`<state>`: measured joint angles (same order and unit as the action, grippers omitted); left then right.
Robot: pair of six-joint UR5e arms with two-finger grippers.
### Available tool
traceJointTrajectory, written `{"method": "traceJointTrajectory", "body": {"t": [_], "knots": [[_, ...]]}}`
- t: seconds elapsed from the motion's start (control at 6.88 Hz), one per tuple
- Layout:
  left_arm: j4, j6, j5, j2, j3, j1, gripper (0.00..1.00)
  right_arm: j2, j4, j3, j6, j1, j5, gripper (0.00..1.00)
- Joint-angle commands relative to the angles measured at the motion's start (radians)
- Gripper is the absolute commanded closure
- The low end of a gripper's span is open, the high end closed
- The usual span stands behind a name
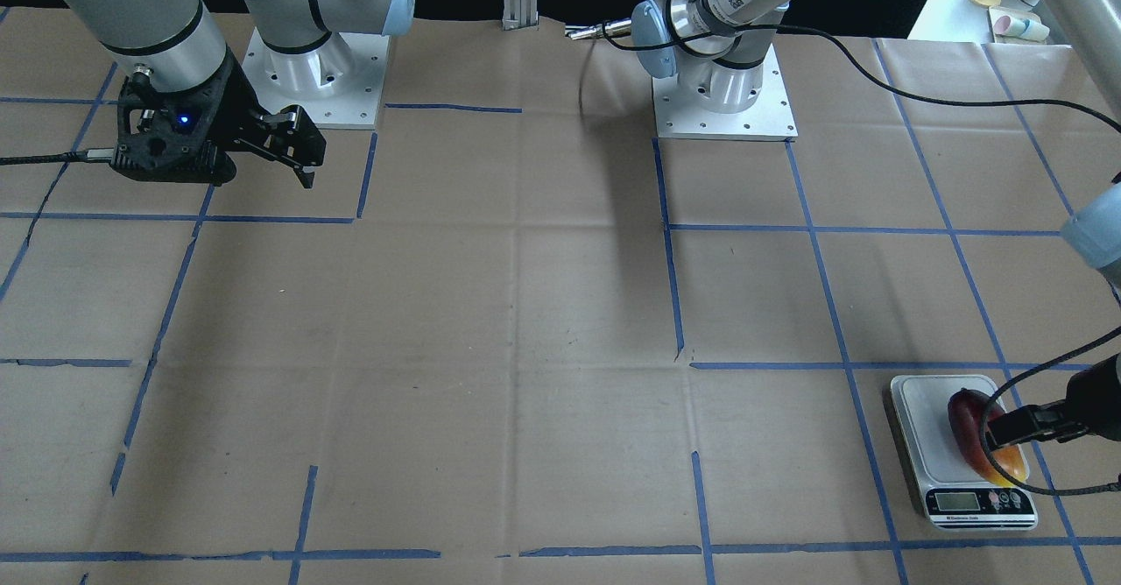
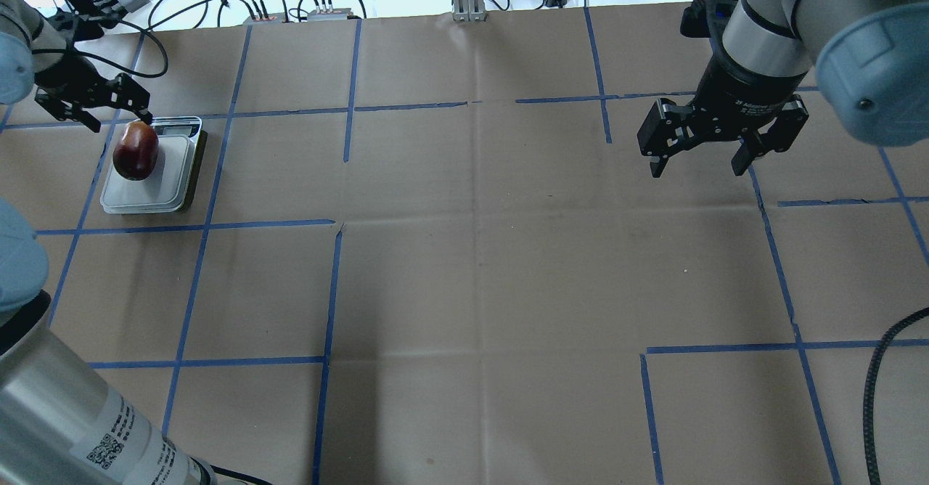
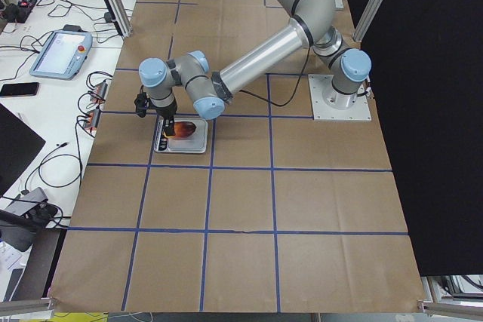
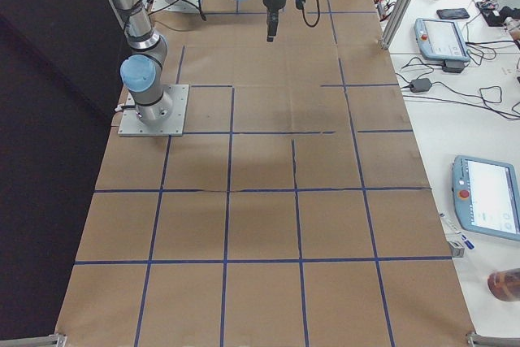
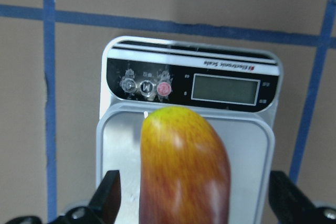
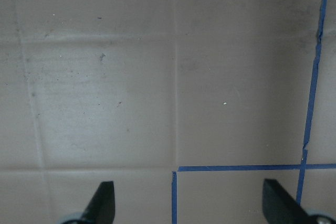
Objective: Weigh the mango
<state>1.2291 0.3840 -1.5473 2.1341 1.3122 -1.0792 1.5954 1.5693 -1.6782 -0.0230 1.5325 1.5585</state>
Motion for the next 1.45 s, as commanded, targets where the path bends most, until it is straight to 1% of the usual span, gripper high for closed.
{"method": "traceJointTrajectory", "body": {"t": [0.0,0.15,0.29,0.44,0.58,0.87,1.02,1.31], "knots": [[0.114,-0.072,0.004,-0.196,0.063,-0.010,0.00,0.001,0.000,0.000,0.000,0.000,0.000,0.00],[0.177,-0.139,0.006,-0.291,0.108,-0.059,0.00,0.000,0.000,0.000,0.000,0.000,0.000,0.00],[0.219,-0.218,0.001,-0.348,0.130,-0.146,0.00,0.000,0.000,0.000,0.000,0.000,0.000,0.00],[0.284,-0.315,0.001,-0.383,0.124,-0.235,0.00,0.000,0.000,0.000,0.000,0.000,0.000,0.00],[0.311,-0.394,0.003,-0.413,0.128,-0.319,0.00,0.000,0.000,0.000,0.000,0.000,0.000,0.00],[0.334,-0.437,0.001,-0.442,0.139,-0.459,0.00,0.000,0.000,0.000,0.000,0.000,0.000,0.00],[0.330,-0.450,0.003,-0.448,0.162,-0.510,0.00,0.000,0.000,0.000,0.000,0.000,0.000,0.00],[0.311,-0.439,0.001,-0.503,0.218,-0.519,0.00,0.000,0.000,0.000,0.000,0.000,0.000,0.00]]}}
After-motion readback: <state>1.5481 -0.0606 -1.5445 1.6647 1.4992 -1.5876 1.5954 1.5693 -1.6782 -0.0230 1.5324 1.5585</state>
